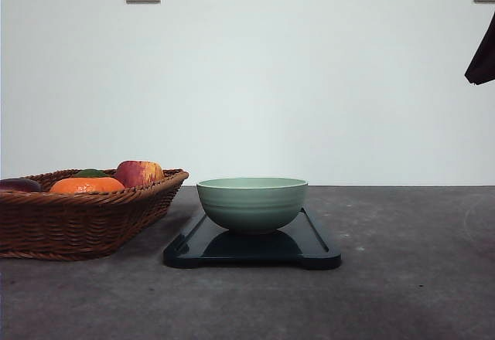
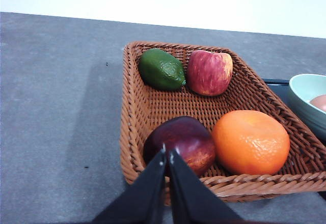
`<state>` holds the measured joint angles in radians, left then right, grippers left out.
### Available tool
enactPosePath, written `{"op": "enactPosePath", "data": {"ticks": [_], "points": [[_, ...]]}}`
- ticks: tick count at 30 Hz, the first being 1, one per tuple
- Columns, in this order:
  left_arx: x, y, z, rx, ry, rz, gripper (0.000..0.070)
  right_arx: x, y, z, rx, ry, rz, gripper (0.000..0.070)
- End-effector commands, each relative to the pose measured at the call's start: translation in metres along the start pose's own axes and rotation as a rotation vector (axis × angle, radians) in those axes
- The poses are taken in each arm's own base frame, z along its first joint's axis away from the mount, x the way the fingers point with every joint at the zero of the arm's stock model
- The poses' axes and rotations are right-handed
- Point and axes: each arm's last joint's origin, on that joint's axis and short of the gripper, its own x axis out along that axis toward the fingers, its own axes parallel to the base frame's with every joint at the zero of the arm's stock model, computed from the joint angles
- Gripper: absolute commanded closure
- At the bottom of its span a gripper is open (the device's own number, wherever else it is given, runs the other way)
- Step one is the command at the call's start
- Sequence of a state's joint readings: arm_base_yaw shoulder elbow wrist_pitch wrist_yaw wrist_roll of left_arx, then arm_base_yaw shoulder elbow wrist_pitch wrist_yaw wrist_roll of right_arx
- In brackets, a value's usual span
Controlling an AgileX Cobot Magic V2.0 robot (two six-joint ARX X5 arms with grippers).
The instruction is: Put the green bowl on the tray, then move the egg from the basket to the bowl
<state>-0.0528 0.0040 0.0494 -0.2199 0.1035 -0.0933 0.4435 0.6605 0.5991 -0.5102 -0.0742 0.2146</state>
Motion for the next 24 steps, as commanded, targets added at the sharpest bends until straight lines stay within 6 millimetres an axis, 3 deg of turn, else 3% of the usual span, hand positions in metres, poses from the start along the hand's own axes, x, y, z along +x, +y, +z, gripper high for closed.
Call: {"op": "enactPosePath", "data": {"ticks": [1, 7, 13, 24], "points": [[0.002, 0.001, -0.007, 0.007, 0.028, 0.005, 0.07, 0.0, 0.001, 0.002, 0.002, -0.013, 0.005, 0.0684], [0.002, 0.001, -0.007, 0.007, 0.028, 0.005, 0.07, 0.0, 0.001, 0.002, -0.022, -0.01, 0.0, 0.0684], [0.002, 0.001, -0.007, 0.007, 0.028, 0.005, 0.07, -0.004, -0.009, -0.004, -0.154, -0.109, -0.192, 0.0684], [0.002, 0.001, -0.007, 0.007, 0.028, 0.005, 0.07, 0.0, -0.048, -0.071, -0.105, -0.376, -0.398, 0.0684]]}}
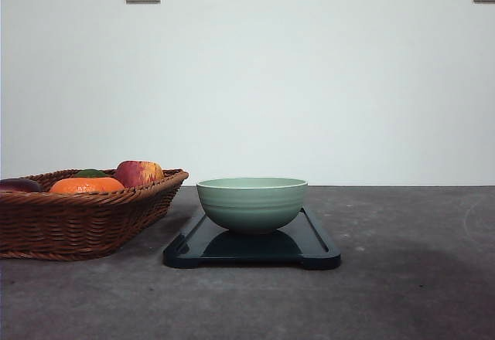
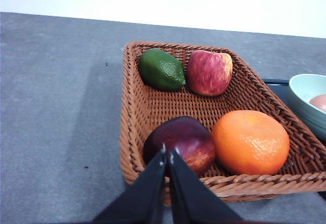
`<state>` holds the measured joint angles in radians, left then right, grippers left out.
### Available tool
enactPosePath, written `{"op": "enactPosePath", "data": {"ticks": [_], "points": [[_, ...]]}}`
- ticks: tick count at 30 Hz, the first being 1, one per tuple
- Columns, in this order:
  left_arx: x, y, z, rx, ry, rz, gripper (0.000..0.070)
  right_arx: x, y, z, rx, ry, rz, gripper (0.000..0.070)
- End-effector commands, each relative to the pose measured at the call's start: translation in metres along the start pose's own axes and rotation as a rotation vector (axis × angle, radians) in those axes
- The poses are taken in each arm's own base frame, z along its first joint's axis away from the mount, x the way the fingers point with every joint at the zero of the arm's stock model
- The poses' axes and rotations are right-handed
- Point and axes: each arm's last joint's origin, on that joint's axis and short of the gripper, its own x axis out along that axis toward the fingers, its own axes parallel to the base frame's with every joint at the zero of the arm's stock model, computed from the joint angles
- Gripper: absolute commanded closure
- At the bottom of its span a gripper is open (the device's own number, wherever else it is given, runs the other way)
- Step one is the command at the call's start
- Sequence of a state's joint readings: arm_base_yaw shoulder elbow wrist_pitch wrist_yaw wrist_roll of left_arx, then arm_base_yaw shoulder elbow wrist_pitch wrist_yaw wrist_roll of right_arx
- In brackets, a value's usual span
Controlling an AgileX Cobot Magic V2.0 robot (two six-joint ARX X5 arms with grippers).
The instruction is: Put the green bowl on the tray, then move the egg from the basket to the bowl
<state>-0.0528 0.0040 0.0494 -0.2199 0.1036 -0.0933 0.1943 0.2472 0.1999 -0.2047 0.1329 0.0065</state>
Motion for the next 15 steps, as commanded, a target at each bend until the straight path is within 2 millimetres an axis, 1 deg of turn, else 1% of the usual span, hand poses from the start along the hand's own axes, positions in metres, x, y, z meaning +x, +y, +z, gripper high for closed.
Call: {"op": "enactPosePath", "data": {"ticks": [1, 4, 8, 15], "points": [[0.002, 0.001, -0.007, 0.007, 0.028, 0.005, 0.07, -0.001, -0.002, -0.009, -0.004, -0.025, -0.012, 0.0684], [0.002, 0.001, -0.007, 0.007, 0.028, 0.005, 0.07, -0.001, -0.004, -0.025, 0.005, -0.051, -0.04, 0.0684], [0.002, 0.001, -0.007, 0.007, 0.028, 0.005, 0.07, 0.0, -0.006, -0.04, 0.013, -0.082, -0.059, 0.0684], [0.002, 0.001, -0.007, 0.006, 0.028, 0.005, 0.07, 0.002, -0.007, -0.042, 0.014, -0.095, -0.067, 0.0684]]}}
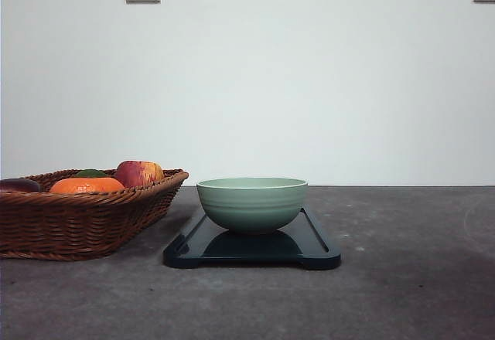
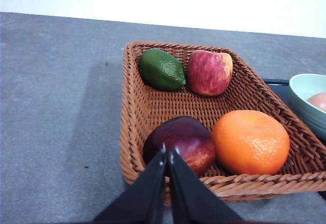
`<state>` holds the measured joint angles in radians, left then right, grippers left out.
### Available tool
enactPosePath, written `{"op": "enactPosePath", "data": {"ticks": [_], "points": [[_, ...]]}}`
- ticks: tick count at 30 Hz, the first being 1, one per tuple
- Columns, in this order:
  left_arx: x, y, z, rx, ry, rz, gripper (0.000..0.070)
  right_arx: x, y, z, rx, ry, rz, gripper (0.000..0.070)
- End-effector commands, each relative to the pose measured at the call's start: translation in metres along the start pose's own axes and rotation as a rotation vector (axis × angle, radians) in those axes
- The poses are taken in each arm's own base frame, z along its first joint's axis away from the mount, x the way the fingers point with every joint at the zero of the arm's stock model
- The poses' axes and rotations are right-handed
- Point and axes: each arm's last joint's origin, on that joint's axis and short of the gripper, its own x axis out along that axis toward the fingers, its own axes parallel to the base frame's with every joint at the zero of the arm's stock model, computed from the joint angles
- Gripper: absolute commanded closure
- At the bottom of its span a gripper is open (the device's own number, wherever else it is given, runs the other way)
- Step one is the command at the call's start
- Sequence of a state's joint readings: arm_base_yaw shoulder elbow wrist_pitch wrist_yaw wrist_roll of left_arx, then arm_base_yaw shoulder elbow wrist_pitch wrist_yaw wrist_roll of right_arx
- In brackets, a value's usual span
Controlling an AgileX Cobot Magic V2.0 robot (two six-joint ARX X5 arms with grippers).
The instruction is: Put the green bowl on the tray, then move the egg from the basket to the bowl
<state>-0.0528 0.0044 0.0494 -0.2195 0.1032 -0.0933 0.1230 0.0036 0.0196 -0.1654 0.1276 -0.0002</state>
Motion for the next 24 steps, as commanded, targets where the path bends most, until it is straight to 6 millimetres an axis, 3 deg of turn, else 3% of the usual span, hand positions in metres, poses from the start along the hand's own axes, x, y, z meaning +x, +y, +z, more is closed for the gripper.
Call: {"op": "enactPosePath", "data": {"ticks": [1, 24], "points": [[0.0019, 0.0009, -0.0069, 0.007, 0.029, 0.004, 0.07, 0.0008, -0.0001, -0.0023, -0.004, 0.006, -0.004, 0.0684], [0.0019, 0.0009, -0.0069, 0.007, 0.029, 0.004, 0.07, 0.0007, -0.0002, -0.0016, -0.004, -0.001, -0.006, 0.0684]]}}
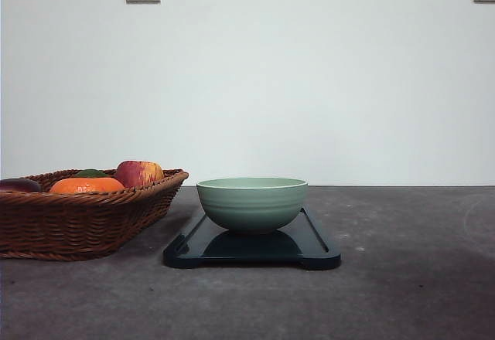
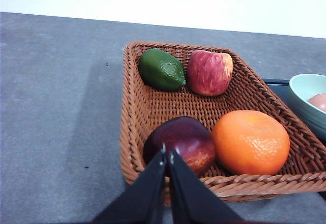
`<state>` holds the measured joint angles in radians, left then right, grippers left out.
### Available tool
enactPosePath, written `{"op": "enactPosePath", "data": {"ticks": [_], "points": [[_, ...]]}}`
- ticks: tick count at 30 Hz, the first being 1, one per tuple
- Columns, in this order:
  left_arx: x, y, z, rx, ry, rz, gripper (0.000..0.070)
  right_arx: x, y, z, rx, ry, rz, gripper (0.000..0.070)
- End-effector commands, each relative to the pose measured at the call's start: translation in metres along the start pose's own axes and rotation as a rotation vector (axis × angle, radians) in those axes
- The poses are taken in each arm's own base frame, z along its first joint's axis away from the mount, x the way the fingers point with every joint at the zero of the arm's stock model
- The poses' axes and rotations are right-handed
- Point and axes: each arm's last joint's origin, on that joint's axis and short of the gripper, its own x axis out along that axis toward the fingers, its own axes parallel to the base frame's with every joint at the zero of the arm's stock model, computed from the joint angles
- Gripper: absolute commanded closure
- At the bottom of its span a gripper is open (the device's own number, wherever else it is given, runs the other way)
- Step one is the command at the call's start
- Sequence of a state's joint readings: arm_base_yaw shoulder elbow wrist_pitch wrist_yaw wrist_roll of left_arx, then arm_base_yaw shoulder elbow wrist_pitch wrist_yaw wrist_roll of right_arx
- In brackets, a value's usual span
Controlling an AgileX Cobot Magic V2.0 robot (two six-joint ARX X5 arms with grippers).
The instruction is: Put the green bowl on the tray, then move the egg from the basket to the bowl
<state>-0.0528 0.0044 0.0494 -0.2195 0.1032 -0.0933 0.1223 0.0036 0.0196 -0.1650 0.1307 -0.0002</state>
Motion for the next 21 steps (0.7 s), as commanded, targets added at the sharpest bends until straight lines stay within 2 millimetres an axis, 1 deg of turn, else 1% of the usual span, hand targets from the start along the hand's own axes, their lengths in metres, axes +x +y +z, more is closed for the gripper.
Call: {"op": "enactPosePath", "data": {"ticks": [1, 21], "points": [[0.0019, 0.0009, -0.0069, 0.007, 0.029, 0.005, 0.07, 0.0007, -0.0001, -0.0016, -0.004, 0.0, -0.003, 0.0684], [0.0019, 0.0009, -0.0069, 0.007, 0.029, 0.004, 0.07, 0.0007, 0.0, -0.0016, -0.004, 0.0, -0.002, 0.0684]]}}
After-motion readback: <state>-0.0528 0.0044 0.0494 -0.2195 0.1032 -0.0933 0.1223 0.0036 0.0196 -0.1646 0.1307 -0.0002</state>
